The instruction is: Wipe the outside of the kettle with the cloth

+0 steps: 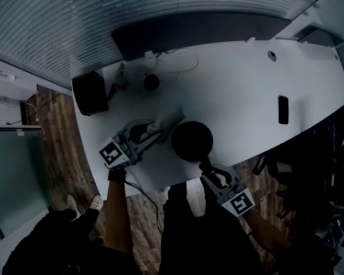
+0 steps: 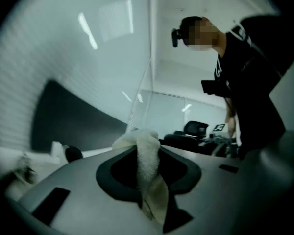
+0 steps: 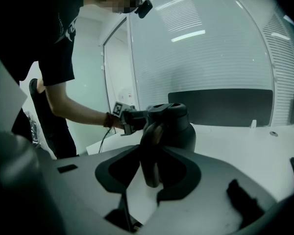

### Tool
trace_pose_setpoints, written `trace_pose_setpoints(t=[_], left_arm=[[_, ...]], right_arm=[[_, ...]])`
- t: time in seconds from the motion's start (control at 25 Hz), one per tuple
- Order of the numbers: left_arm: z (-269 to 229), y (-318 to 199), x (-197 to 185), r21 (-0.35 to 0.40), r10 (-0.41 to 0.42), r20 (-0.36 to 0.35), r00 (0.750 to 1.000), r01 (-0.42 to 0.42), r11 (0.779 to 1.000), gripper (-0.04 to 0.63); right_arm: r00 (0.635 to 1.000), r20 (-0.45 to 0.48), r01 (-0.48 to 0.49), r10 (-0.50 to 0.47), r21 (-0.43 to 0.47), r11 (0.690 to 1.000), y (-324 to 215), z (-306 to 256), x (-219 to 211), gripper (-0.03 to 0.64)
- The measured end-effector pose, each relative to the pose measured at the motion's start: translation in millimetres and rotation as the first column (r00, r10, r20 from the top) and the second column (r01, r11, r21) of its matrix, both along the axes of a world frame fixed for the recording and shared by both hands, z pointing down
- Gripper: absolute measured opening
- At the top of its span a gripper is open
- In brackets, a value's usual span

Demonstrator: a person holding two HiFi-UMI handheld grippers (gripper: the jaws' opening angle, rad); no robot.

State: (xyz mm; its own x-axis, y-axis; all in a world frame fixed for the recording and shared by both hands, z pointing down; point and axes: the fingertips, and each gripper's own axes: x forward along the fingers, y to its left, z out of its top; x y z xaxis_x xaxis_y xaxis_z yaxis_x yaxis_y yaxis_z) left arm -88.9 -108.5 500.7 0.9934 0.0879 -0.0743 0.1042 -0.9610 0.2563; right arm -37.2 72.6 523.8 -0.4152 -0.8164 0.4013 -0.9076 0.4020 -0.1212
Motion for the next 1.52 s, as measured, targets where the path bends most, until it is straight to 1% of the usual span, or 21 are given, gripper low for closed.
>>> trace_pose_setpoints(t=[0.04, 0.08, 0.12, 0.16, 0.2, 0.24, 0.28, 0.32, 0.4, 0.44, 0.56, 0.64, 0.72, 0.8, 0.92, 1.04, 1.16, 1.24, 1.32, 1.44, 1.52], left_arm=[[-18.1, -0.4, -12.8, 0.054, -0.166, -0.022, 0.986, 0.167, 0.984, 0.110], [-30.8, 5.4, -25.5, 0.096, -0.323, -0.028, 0.946, 0.324, 0.941, 0.110], [-36.5, 18.0, -36.4, 0.130, -0.451, -0.013, 0.893, 0.448, 0.884, 0.110], [-35.7, 36.5, -44.2, 0.156, -0.542, 0.017, 0.840, 0.533, 0.832, 0.110], [-30.6, 58.1, -48.2, 0.172, -0.598, 0.052, 0.800, 0.583, 0.794, 0.110], [-22.7, 80.0, -48.0, 0.182, -0.627, 0.088, 0.774, 0.606, 0.774, 0.110], [-13.2, 100.2, -43.9, 0.191, -0.634, 0.122, 0.763, 0.609, 0.770, 0.110], [-3.4, 117.4, -36.8, 0.202, -0.628, 0.153, 0.763, 0.597, 0.776, 0.110], [11.3, 139.7, -20.3, 0.230, -0.599, 0.190, 0.778, 0.558, 0.798, 0.110], [14.8, 144.1, -13.1, 0.244, -0.588, 0.189, 0.786, 0.543, 0.804, 0.110], [16.1, 144.4, 2.6, 0.275, -0.563, 0.152, 0.812, 0.513, 0.813, 0.110], [17.7, 146.2, 7.9, 0.283, -0.534, 0.139, 0.834, 0.484, 0.828, 0.110], [21.9, 147.8, 9.9, 0.282, -0.515, 0.136, 0.846, 0.465, 0.839, 0.110], [31.4, 149.6, 10.1, 0.284, -0.509, 0.151, 0.848, 0.456, 0.844, 0.110], [57.2, 153.9, 9.3, 0.265, -0.508, 0.205, 0.837, 0.452, 0.852, 0.110], [72.0, 154.9, 11.8, 0.239, -0.506, 0.219, 0.834, 0.457, 0.857, 0.110], [69.3, 152.2, 9.9, 0.245, -0.519, 0.211, 0.828, 0.469, 0.848, 0.110], [57.0, 150.8, 2.1, 0.261, -0.541, 0.192, 0.819, 0.488, 0.833, 0.110], [40.8, 149.1, -10.5, 0.247, -0.573, 0.172, 0.801, 0.528, 0.813, 0.110], [12.8, 149.2, -30.2, 0.204, -0.615, 0.159, 0.773, 0.583, 0.786, 0.110], [-10.6, 153.4, -41.5, 0.183, -0.637, 0.159, 0.754, 0.612, 0.770, 0.110]], right_arm=[[1.000, 0.000, -0.011, 0.011, 0.002, 1.000, -0.2, -0.2, 0.6, 0.114], [1.000, -0.001, -0.025, 0.025, 0.003, 1.000, -0.1, -0.4, 1.3, 0.114], [0.999, -0.002, -0.040, 0.040, 0.001, 0.999, 0.4, -0.3, 1.9, 0.114], [0.998, -0.003, -0.055, 0.055, -0.001, 0.998, 1.1, 0.0, 2.3, 0.112], [0.997, -0.004, -0.071, 0.071, -0.004, 0.997, 1.7, 0.3, 2.3, 0.112], [0.996, -0.003, -0.085, 0.085, -0.005, 0.996, 2.0, 0.7, 2.4, 0.112], [0.995, -0.001, -0.096, 0.096, -0.006, 0.995, 1.9, 0.8, 2.8, 0.112], [0.995, 0.001, -0.103, 0.103, -0.007, 0.995, 1.6, 0.8, 3.3, 0.112], [0.995, 0.003, -0.103, 0.103, -0.010, 0.995, 1.8, 1.1, 3.4, 0.112], [0.995, 0.003, -0.095, 0.096, -0.013, 0.995, 1.9, 1.7, 2.9, 0.112], [0.998, 0.009, -0.068, 0.068, -0.016, 0.998, 1.5, 3.0, 1.2, 0.112], [0.999, 0.010, -0.049, 0.049, -0.015, 0.999, 2.0, 3.0, 0.1, 0.112], [0.999, 0.010, -0.037, 0.037, -0.013, 0.999, 2.1, 3.0, -0.2, 0.112], [0.999, 0.012, -0.035, 0.035, -0.011, 0.999, 1.8, 3.0, 0.2, 0.112], [0.999, 0.011, -0.036, 0.036, -0.009, 0.999, 2.8, 2.9, 0.1, 0.112], [0.999, 0.008, -0.033, 0.033, -0.007, 0.999, 2.6, 3.8, -0.8, 0.112], [1.000, -0.004, -0.024, 0.024, 0.000, 1.000, 1.2, 4.1, 0.7, 0.112], [0.999, -0.034, -0.011, 0.012, 0.011, 1.000, 4.7, 1.5, 2.2, 0.114], [0.998, -0.051, -0.021, 0.023, 0.031, 0.999, 11.8, -5.7, 5.5, 0.114], [0.996, -0.045, -0.074, 0.077, 0.075, 0.994, 24.4, -27.5, 16.8, 0.114], [0.995, -0.036, -0.089, 0.094, 0.116, 0.989, 30.2, -47.1, 22.8, 0.112]])
